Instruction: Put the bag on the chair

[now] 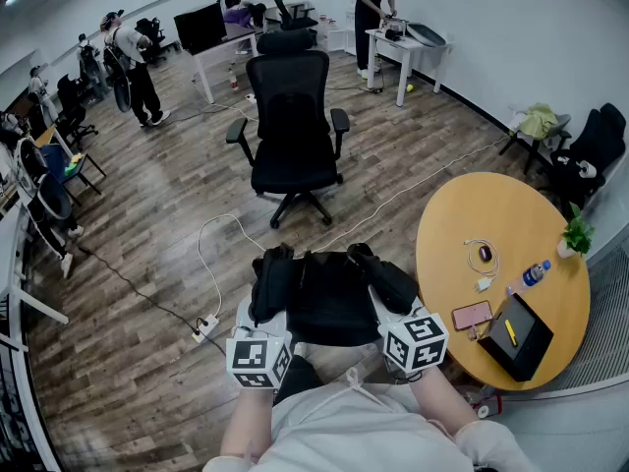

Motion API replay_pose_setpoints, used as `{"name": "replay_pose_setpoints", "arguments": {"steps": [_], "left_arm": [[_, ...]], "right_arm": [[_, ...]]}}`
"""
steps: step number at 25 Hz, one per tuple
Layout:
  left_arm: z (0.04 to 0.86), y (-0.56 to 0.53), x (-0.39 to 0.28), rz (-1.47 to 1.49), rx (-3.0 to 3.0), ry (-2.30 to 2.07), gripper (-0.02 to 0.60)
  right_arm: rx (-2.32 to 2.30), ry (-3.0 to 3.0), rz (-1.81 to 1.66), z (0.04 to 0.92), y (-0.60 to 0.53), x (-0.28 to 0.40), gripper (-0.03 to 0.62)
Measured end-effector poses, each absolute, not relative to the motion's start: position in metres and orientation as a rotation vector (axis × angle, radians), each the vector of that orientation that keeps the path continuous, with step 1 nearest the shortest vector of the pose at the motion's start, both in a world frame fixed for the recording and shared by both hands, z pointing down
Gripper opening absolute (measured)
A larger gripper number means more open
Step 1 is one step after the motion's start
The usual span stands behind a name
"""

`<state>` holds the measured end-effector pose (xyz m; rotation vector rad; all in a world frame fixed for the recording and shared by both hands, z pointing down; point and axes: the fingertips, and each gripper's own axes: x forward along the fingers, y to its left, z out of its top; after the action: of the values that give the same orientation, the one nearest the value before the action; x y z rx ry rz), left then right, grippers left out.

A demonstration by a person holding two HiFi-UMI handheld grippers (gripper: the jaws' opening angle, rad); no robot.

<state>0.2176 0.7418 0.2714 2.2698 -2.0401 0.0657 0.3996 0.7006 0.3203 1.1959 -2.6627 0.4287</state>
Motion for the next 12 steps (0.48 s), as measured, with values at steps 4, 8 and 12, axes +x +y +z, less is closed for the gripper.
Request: {"name": "replay_pose_setpoints", "arguments": {"steps": [4, 8, 12], "left_arm": [[0.271, 0.738, 0.216, 0.064, 2.271, -2.041, 0.029], [0.273, 0.733, 0.215, 0.068, 2.266, -2.036, 0.029], [0.277, 0.726, 0.21, 0.072, 2.263, -2.027, 0.029]], "right_arm": [[1.195, -2.665, 0.428, 0.32, 0.697, 0.398, 0.028], [1.194, -2.66, 0.438, 0.322, 0.692, 0.396, 0.028], [1.193, -2.654, 0.464, 0.327, 0.685, 0.392, 0.028]]}}
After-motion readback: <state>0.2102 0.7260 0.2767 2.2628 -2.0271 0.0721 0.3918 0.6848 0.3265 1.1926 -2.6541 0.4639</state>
